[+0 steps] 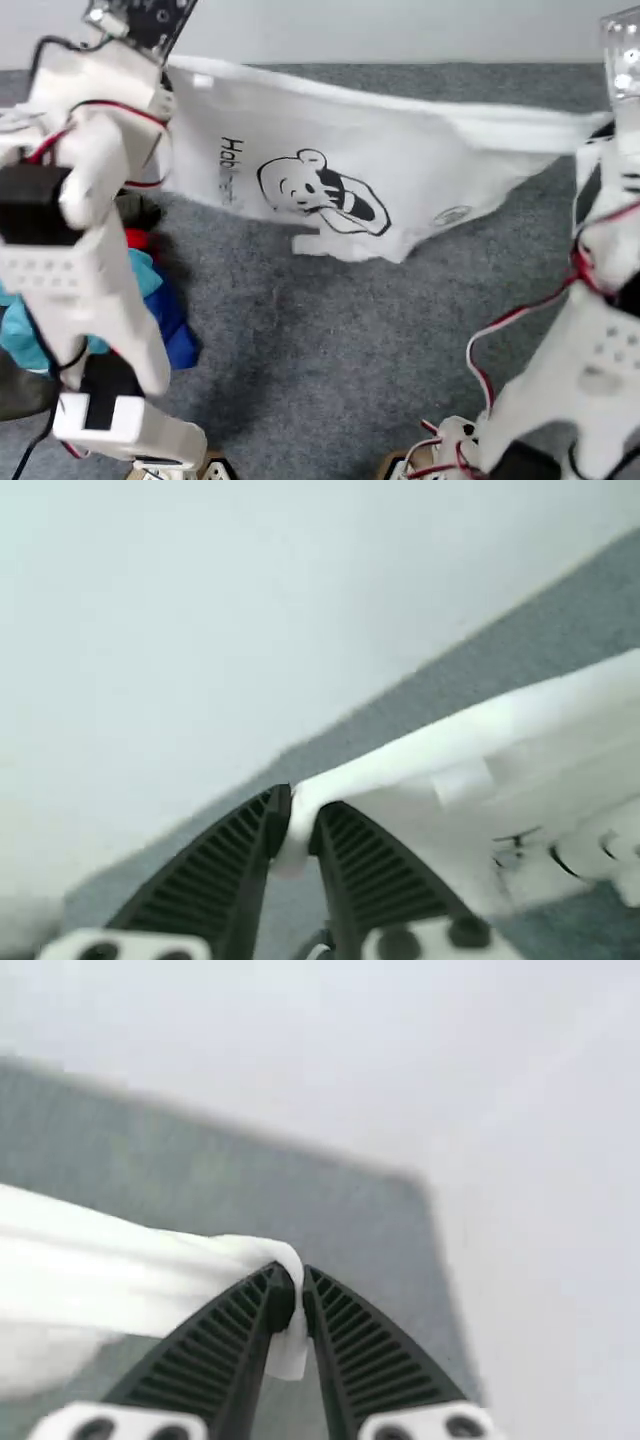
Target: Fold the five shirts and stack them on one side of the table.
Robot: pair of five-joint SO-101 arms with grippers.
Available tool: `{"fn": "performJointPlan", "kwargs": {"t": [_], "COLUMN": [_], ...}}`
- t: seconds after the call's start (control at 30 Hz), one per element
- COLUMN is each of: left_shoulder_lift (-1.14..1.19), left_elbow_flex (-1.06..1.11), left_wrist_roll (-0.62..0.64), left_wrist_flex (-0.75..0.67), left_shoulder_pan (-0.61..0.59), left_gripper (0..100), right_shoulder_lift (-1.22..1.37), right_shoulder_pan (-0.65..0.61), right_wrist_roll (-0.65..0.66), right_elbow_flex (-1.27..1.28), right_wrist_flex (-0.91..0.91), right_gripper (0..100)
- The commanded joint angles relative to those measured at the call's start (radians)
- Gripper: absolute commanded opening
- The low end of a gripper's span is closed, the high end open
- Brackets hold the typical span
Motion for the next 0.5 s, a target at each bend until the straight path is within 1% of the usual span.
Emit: {"fn": "performJointPlan", "kwargs": {"t": [0.0,0.1,0.17,0.37,0.47], "left_shoulder_lift": [-0.087,-0.129,-0.147,-0.164,-0.164], "left_elbow_flex": [-0.054,-0.053,-0.053,-0.054,-0.059], "left_wrist_roll": [-0.072,-0.118,-0.126,-0.126,-0.127], "left_wrist_flex": [0.020,0.020,0.020,0.021,0.021], "left_shoulder_pan": [-0.023,-0.021,-0.026,-0.023,-0.023], "left_gripper": [1,1,1,1,1], "right_shoulder_lift": [-0.081,-0.120,-0.142,-0.205,-0.236], "right_shoulder_pan": [0.004,0.004,0.005,0.007,0.047], "right_wrist_roll": [0.011,0.011,0.012,0.094,0.123], "right_elbow_flex": [-0.018,-0.018,-0.018,-0.018,-0.018], "right_wrist_flex": [-0.116,-0.186,-0.222,-0.300,-0.334], "right_gripper": [1.0,1.0,1.0,1.0,1.0]}}
